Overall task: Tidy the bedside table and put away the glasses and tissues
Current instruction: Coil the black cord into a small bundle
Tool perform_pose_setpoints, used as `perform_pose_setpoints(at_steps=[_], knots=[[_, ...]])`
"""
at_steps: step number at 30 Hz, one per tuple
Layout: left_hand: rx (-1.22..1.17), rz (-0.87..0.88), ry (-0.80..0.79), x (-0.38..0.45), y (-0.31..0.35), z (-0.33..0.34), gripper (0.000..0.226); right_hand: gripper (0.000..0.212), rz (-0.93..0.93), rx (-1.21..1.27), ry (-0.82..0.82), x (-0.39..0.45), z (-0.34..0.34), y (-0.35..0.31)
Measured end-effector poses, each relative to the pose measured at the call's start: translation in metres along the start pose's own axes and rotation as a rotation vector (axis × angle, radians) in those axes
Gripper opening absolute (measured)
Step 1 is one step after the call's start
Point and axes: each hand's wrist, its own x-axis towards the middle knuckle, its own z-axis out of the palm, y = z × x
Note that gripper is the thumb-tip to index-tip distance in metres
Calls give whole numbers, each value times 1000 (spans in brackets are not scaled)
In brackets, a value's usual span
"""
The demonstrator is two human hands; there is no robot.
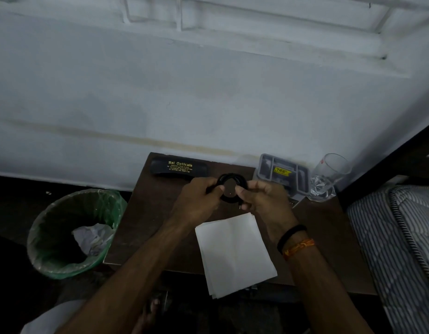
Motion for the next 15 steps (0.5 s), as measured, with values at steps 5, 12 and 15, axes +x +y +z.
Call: perform_pose_setpoints(at_steps=[5, 12, 15], knots=[[-111, -117, 48, 1, -4, 5, 17, 11, -8, -33, -44, 0, 7, 5], [-402, -230, 98, 1, -1, 9, 13, 22, 205, 139, -68, 4, 5, 10], [-322, -278, 59, 5, -3, 9, 21, 16, 243, 129, 12, 13, 7, 18]])
